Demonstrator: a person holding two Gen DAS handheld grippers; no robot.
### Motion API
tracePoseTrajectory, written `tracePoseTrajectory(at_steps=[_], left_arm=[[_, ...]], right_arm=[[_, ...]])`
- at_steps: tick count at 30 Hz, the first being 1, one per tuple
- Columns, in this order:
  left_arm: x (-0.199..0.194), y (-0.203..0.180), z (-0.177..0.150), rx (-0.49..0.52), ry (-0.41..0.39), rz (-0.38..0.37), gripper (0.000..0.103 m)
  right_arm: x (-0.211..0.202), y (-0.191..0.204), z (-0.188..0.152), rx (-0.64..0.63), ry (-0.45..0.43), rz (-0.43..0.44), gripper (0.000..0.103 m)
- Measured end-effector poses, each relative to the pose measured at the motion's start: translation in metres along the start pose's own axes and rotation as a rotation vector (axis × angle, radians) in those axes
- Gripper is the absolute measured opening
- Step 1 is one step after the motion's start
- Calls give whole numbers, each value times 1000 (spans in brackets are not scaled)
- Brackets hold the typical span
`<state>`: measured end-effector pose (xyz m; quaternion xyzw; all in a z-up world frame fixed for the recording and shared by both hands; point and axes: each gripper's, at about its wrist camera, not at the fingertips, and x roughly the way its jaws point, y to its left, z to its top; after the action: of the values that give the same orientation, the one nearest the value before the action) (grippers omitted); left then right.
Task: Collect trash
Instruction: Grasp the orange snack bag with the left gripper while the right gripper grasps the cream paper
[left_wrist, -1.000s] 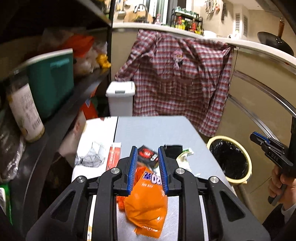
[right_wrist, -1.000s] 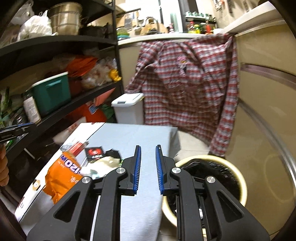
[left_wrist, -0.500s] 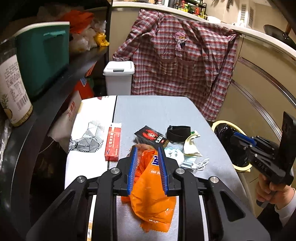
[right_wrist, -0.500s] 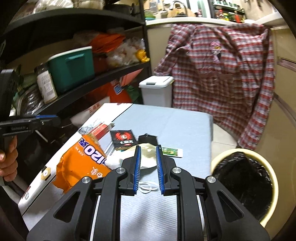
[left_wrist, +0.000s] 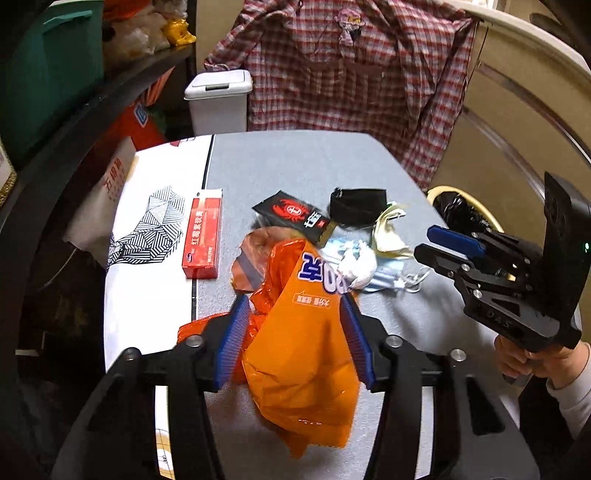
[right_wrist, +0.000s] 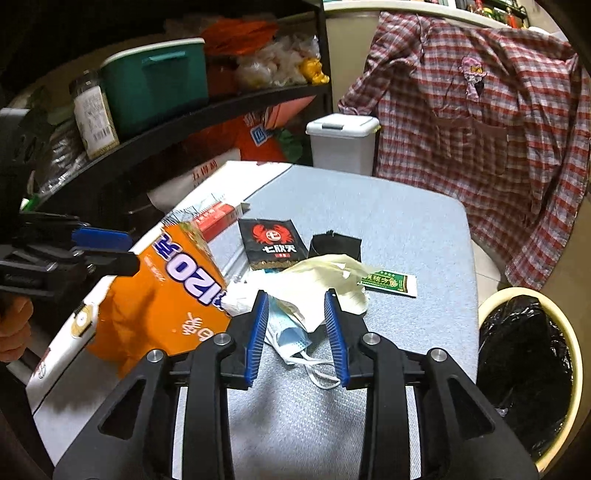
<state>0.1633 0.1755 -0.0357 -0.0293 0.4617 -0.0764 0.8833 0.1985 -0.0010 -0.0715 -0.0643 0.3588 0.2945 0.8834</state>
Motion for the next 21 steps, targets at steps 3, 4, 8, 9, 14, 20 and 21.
tracePoseTrajectory(at_steps=[3,4,8,9,14,20,21], left_arm=[[9,0,-2,5,41,2,51],[11,-1,-4,10,51,3,50],[16,-3,-7,33,80,3,50],[17,-3,-7,35,84,1,43],[13,-4,-6,45,88,-27,20],[-1,-14,-4,78,60,-52,4],[-3,-15,-3,83,53,-49,3]], right_arm=[[14,-1,-1,-7,36,3,32],[17,0,-2,-13,45,2,32],[24,1,-4,-30,67,-6,32],[25,2,-4,-35,70,-10,32],[24,3,-4,-67,79,-32,9],[8,1,-1,-79,31,-52,5],[4,-1,0,-74,24,-55,5]])
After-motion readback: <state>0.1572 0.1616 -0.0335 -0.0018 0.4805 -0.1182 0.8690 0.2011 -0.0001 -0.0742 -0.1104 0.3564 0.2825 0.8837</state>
